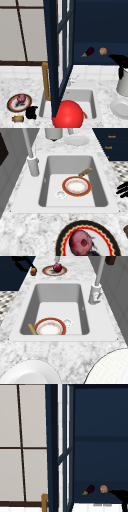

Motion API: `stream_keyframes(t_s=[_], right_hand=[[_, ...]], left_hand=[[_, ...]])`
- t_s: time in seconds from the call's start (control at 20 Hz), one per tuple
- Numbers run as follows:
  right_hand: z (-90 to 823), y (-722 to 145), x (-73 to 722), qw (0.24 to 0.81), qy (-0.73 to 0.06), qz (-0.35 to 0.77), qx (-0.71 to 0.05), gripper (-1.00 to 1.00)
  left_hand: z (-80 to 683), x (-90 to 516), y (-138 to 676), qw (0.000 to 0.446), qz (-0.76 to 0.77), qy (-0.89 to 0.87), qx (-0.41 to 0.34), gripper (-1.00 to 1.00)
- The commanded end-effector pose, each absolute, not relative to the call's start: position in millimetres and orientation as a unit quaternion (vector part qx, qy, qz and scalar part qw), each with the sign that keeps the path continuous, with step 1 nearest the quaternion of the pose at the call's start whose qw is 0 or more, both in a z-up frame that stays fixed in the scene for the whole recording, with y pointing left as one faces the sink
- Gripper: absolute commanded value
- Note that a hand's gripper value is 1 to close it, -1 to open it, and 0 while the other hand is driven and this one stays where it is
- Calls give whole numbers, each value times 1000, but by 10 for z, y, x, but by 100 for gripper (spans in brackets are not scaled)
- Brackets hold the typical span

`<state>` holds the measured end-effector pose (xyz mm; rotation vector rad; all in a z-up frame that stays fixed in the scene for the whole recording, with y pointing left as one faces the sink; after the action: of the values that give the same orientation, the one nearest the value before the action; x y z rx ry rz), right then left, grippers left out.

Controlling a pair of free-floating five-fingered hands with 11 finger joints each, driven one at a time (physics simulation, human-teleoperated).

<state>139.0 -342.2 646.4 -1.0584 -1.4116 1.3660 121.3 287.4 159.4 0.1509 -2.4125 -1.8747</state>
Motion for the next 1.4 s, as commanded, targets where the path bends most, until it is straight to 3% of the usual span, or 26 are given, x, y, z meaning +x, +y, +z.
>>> stream_keyframes(t_s=[0.0,1.35], right_hand=[[6675,-3422,1643,453,-552,565,-414,-100],[7041,-3030,3500,462,-527,583,-410,-100]], left_hand=[[1594,1213,2874,41,-612,-788,49,0],[1594,1213,2874,41,-612,-788,49,0]])
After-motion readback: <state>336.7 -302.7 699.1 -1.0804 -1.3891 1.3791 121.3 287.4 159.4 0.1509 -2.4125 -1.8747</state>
